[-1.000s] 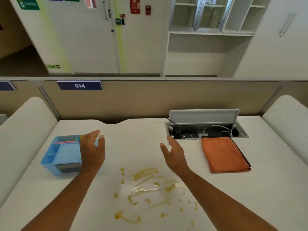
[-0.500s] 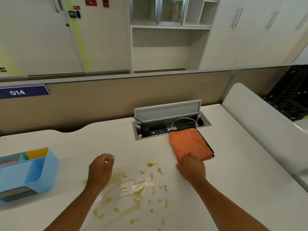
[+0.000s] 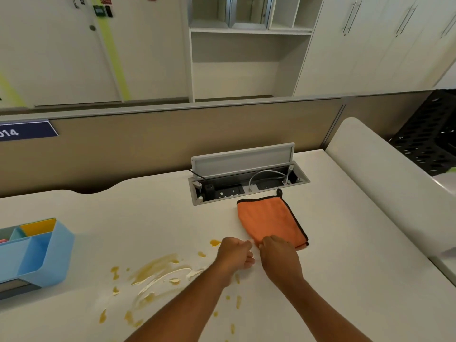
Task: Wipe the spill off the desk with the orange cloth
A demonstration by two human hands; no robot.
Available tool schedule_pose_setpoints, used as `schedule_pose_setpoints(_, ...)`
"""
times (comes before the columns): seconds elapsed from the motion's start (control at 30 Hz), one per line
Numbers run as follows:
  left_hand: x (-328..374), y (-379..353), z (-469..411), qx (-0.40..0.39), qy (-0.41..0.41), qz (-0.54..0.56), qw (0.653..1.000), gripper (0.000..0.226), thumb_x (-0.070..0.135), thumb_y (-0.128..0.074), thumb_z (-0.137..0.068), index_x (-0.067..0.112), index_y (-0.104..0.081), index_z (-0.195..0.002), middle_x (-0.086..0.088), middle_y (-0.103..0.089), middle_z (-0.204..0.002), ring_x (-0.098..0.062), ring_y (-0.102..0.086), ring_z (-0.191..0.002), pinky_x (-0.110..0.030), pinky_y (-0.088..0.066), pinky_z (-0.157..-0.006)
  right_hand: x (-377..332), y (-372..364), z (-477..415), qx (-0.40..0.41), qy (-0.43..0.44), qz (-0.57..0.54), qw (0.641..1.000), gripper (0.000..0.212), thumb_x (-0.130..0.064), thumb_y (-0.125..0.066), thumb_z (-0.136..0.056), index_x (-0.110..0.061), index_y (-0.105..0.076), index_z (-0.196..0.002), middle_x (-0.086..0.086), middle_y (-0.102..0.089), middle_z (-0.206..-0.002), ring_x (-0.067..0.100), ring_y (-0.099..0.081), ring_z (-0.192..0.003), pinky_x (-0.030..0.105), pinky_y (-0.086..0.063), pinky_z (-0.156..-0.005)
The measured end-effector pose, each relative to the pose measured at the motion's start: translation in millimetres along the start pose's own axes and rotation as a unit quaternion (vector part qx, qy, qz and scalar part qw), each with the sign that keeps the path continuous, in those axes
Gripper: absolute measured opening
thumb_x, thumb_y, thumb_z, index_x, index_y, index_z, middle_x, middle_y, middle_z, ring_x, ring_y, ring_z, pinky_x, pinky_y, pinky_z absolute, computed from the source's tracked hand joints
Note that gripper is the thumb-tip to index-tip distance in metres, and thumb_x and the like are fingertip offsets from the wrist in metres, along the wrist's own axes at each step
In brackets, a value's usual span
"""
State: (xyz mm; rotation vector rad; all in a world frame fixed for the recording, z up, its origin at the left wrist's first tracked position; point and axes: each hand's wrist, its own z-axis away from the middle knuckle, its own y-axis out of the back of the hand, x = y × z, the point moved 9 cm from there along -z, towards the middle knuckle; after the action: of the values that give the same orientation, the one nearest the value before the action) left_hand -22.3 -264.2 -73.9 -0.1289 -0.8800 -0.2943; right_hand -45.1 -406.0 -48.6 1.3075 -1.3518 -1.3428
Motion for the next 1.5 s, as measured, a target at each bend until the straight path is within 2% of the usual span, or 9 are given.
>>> schedule_pose_setpoints(0.23, -10.9, -0.5, -6.7, 0.044, 0.01, -0.019, 0.999, 0.025, 0.023, -0.076, -0.07, 0.001, -0.074, -0.083, -0.017, -0.078, -0.084, -0.033, -0.078, -0.076, -0.048, -0.067, -0.065, -10.5, 10.2, 18.6, -0.124, 0.047, -0.218, 0.967, 0.012, -0.026, -0.063, -0.093, -0.028, -0.074, -0.1, -0.007, -0.067, -0.094, 0.009, -0.06, -0.085, 0.029, -0.049, -0.077)
schedule_pose_setpoints(0.33, -9.3, 6.1, -7.4, 0.044, 0.016, -0.038, 0.998, 0.027, 0.022, -0.075, -0.063, 0.002, -0.073, -0.08, -0.016, -0.079, -0.077, -0.033, -0.079, -0.071, -0.05, -0.067, -0.068, 5.1, 6.5, 9.8, -0.192, 0.067, -0.169, 0.964, 0.067, -0.058, -0.068, -0.079, -0.031, -0.052, -0.138, -0.007, -0.053, -0.143, 0.015, -0.05, -0.13, 0.033, -0.045, -0.103)
schedule_pose_setpoints(0.43, 4.2, 0.0, 1.2, 0.025, 0.013, -0.027, 0.999, 0.019, 0.02, -0.077, -0.077, 0.005, -0.072, -0.087, -0.015, -0.08, -0.078, -0.03, -0.079, -0.067, -0.041, -0.066, -0.063, 9.9, -11.3, -7.0, -0.202, 0.124, -0.074, 0.969, 0.109, -0.075, -0.059, -0.074, -0.026, -0.014, -0.16, 0.001, -0.009, -0.172, 0.027, -0.009, -0.157, 0.051, -0.022, -0.125)
schedule_pose_setpoints(0.63, 5.2, 5.5, 2.0, 0.002, 0.026, -0.043, 0.999, 0.031, 0.025, -0.076, -0.085, 0.005, -0.068, -0.108, -0.012, -0.081, -0.09, -0.021, -0.076, -0.061, -0.025, -0.053, -0.05, -15.8, -48.4, -26.0, -0.187, 0.264, 0.037, 0.945, 0.097, -0.079, -0.027, -0.092, -0.022, 0.012, -0.162, -0.002, 0.015, -0.17, 0.016, 0.023, -0.155, 0.045, 0.007, -0.128)
schedule_pose_setpoints(0.77, 20.5, 33.0, 7.8, -0.029, -0.007, -0.077, 0.997, 0.03, 0.037, -0.071, -0.092, 0.014, -0.069, -0.111, -0.007, -0.082, -0.094, -0.028, -0.081, -0.08, -0.031, -0.057, -0.064, -27.3, -58.6, -29.0, -0.188, 0.273, 0.029, 0.943, 0.087, -0.076, -0.007, -0.096, -0.023, 0.013, -0.161, -0.002, 0.018, -0.17, 0.013, 0.025, -0.154, 0.042, 0.01, -0.125)
schedule_pose_setpoints(0.93, 46.1, 120.5, 17.5, 0.044, -0.064, -0.13, 0.988, 0.03, 0.04, -0.068, -0.095, 0.015, -0.071, -0.11, -0.006, -0.082, -0.091, -0.021, -0.071, -0.064, -0.029, -0.049, -0.06, -31.9, -65.3, -26.1, -0.189, 0.239, -0.016, 0.952, 0.086, -0.074, 0.014, -0.09, -0.022, 0.015, -0.16, -0.005, 0.023, -0.168, 0.011, 0.028, -0.152, 0.042, 0.012, -0.125)
schedule_pose_setpoints(1.17, 12.6, 250.2, 59.7, 0.168, -0.084, -0.145, 0.971, 0.012, 0.03, -0.069, -0.095, 0.02, -0.075, -0.099, -0.005, -0.082, -0.088, -0.02, -0.068, -0.068, -0.032, -0.05, -0.062, -50.6, -63.0, -4.8, -0.169, 0.228, -0.071, 0.956, 0.075, -0.066, 0.009, -0.098, -0.026, 0.01, -0.161, -0.009, 0.017, -0.17, 0.011, 0.024, -0.154, 0.046, 0.007, -0.126)
schedule_pose_setpoints(1.37, -50.2, 323.2, 93.2, 0.232, -0.084, -0.229, 0.942, 0.036, 0.06, -0.067, -0.079, 0.03, -0.073, -0.097, 0.008, -0.081, -0.083, -0.016, -0.075, -0.082, -0.034, -0.055, -0.07, -62.0, -58.7, 26.6, -0.175, 0.254, -0.084, 0.948, 0.075, -0.07, 0.005, -0.097, -0.03, 0.012, -0.16, -0.013, 0.019, -0.169, 0.009, 0.023, -0.154, 0.043, 0.014, -0.126)
schedule_pose_setpoints(1.5, -78.6, 352.4, 106.0, 0.283, -0.078, -0.297, 0.909, 0.026, 0.047, -0.066, -0.092, 0.027, -0.073, -0.107, 0.005, -0.078, -0.099, -0.015, -0.07, -0.092, -0.036, -0.052, -0.08, -52.3, -71.6, 5.1, -0.207, 0.189, -0.177, 0.943, 0.049, -0.048, -0.007, -0.107, -0.046, 0.004, -0.155, -0.039, 0.019, -0.159, -0.006, 0.02, -0.15, 0.045, 0.004, -0.127)
